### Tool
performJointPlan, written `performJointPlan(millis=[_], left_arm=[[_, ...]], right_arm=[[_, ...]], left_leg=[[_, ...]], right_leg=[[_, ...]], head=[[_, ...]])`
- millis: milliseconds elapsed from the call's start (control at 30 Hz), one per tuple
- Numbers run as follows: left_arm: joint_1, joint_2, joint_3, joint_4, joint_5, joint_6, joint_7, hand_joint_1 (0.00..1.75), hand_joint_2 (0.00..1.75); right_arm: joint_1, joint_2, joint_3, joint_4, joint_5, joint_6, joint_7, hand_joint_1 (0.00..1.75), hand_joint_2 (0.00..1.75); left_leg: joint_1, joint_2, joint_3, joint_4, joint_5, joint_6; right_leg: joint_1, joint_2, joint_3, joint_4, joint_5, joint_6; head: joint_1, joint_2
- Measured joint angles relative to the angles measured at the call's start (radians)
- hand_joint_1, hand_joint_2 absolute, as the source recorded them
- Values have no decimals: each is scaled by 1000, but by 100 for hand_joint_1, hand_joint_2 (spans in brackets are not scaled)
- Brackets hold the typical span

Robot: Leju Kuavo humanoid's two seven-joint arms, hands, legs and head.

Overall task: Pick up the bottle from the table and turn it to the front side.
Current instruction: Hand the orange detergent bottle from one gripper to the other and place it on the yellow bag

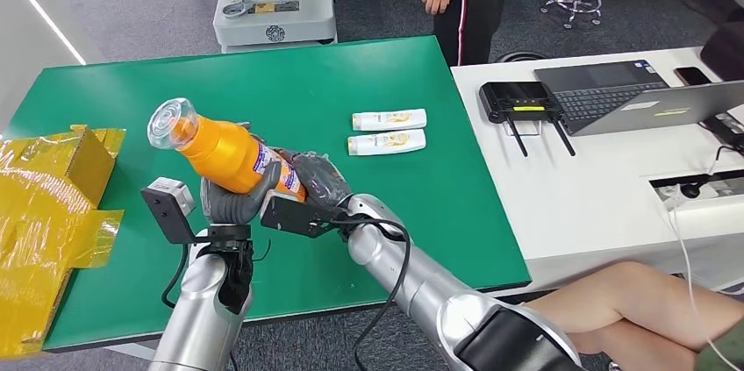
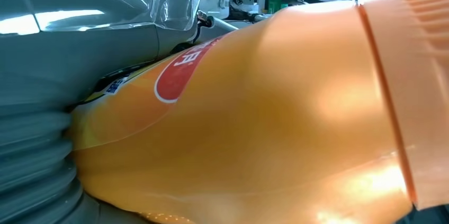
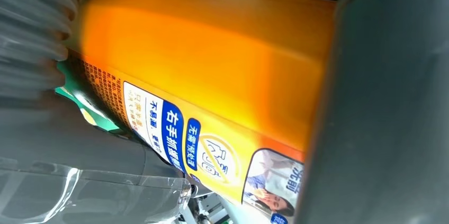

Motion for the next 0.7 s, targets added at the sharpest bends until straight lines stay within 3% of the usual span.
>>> performJointPlan(millis=[100, 133, 233, 267, 500, 700], left_arm=[[2, 0, 1, 0, 2, 5, -6, 175, 175], [2, 0, 1, 0, 1, 6, -8, 175, 175], [3, 0, 1, 3, -1, 7, -15, 175, 175], [3, 0, 1, 4, -2, 7, -16, 175, 175], [-1, 2, 1, 7, -10, 14, -16, 175, 175], [-7, 10, 1, 8, -18, 23, -14, 175, 175]], right_arm=[[0, 0, 0, 1, -1, -3, -3, 175, 175], [1, 0, 0, 2, -1, -4, -5, 158, 175], [4, -1, 0, 2, -1, -16, -8, 27, 175], [6, -1, 1, 2, -1, -25, -8, 0, 175], [32, -9, 3, -29, -4, -128, -29, 0, 175], [108, -30, 0, -188, -9, -261, -81, 0, 175]], left_leg=[[0, 0, 0, 0, 0, 0], [0, 0, 0, 0, 0, 0], [0, 0, 0, 0, 0, 0], [0, 0, 0, 0, 0, 0], [0, 0, 0, 0, 0, 0], [0, 0, 0, 0, 0, 0]], right_leg=[[0, 0, 0, 0, 0, 0], [0, 0, 0, 0, 0, 0], [0, 0, 0, 0, 0, 0], [0, 0, 0, 0, 0, 0], [0, 0, 0, 0, 0, 0], [0, 0, -1, 0, 0, 0]], head=[[0, 0], [0, 0], [0, 0], [0, 0], [0, 0], [0, 0]])
